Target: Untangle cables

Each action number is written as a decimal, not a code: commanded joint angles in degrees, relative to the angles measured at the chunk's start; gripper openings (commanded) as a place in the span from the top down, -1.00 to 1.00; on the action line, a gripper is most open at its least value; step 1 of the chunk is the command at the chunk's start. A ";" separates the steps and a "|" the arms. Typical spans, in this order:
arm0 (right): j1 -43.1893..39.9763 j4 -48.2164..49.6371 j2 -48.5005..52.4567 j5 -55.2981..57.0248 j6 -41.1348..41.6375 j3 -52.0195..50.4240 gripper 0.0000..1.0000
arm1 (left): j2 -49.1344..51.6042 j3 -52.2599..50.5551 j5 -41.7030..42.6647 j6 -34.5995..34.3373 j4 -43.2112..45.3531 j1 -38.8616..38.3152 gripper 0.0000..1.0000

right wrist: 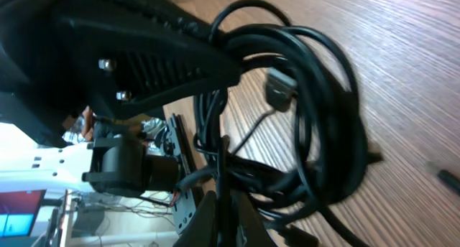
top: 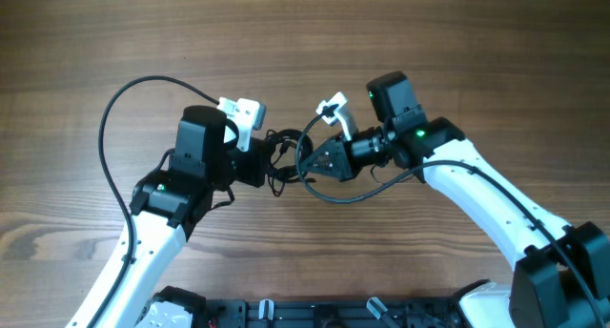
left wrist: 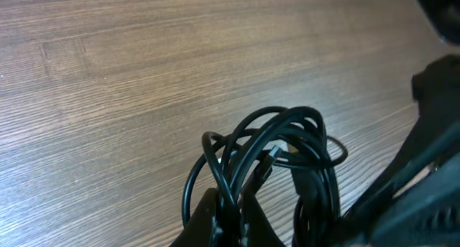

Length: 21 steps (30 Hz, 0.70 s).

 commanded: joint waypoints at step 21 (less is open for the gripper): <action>-3.26 5.53 -7.02 20.37 13.68 0.39 -1.00 | -0.31 0.33 -8.04 -26.80 4.48 0.15 0.92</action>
